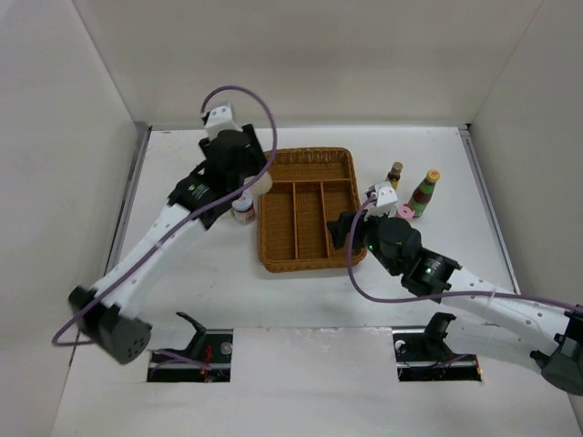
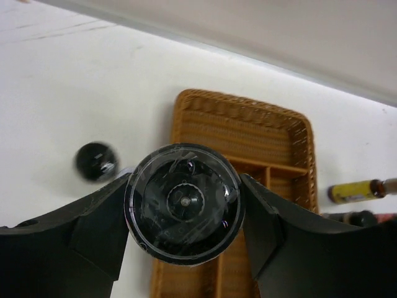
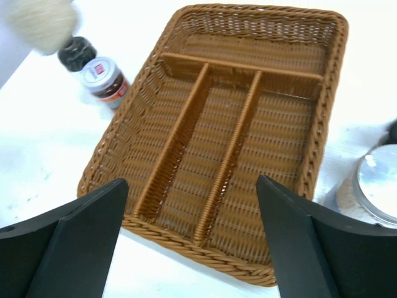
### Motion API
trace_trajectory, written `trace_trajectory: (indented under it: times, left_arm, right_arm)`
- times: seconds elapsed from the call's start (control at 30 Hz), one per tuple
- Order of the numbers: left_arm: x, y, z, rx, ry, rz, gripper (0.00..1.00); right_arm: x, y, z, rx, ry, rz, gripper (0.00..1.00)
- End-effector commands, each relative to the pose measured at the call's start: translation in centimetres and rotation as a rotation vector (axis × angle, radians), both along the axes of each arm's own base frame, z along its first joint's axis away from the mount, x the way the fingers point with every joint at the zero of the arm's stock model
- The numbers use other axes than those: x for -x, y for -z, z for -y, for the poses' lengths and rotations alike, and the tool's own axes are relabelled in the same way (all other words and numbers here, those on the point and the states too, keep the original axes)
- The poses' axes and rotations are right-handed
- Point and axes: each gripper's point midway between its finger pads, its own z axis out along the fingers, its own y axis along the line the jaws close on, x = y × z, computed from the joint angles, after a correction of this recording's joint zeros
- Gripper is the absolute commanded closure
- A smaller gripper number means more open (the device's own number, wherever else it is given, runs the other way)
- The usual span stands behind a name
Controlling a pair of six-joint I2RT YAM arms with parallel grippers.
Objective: Organize the condiment bottles
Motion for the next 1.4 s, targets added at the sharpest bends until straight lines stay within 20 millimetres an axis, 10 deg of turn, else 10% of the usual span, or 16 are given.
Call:
trace_trajectory:
  times: [0.0,0.17,0.43,0.8,1.13,1.37]
  left_arm:
    - [-5.7,-1.6,4.5,0.063,0.062,0.092,0.63]
    - [-13.1,0.2,7.9,0.065,0.096,0.083,0.63]
    - [-19.4,4.1,9.0,-0.002,0.101,0.058,0.63]
    - [-19.6,12.1,8.5,-0.109,0.071,-0.042,0.48]
    - [-19.3,14.3,8.7,-0.148,0.072,-0.063,0.36]
    - [-18.6,12.4,9.1,-0.188,0.053,0.008,0.21]
  right_arm:
    - [-0.6,-1.8,0.7,-0.076,0.039,0.037,0.13]
    - [-1.0,-1.3,1.7,-0.065,0.077,0.033,0.46]
    - [-1.6,-0.2,1.5,-0.042,0.088,0.013,0.40]
    - [-2.3,-0.2,2.3,-0.044,0.122,0.017,0.10]
    - [-3.4,-0.6,5.9,-0.066,0.253,0.005,0.09]
    - [-5.8,2.6,12.2,0.004,0.497,-0.077,0.03]
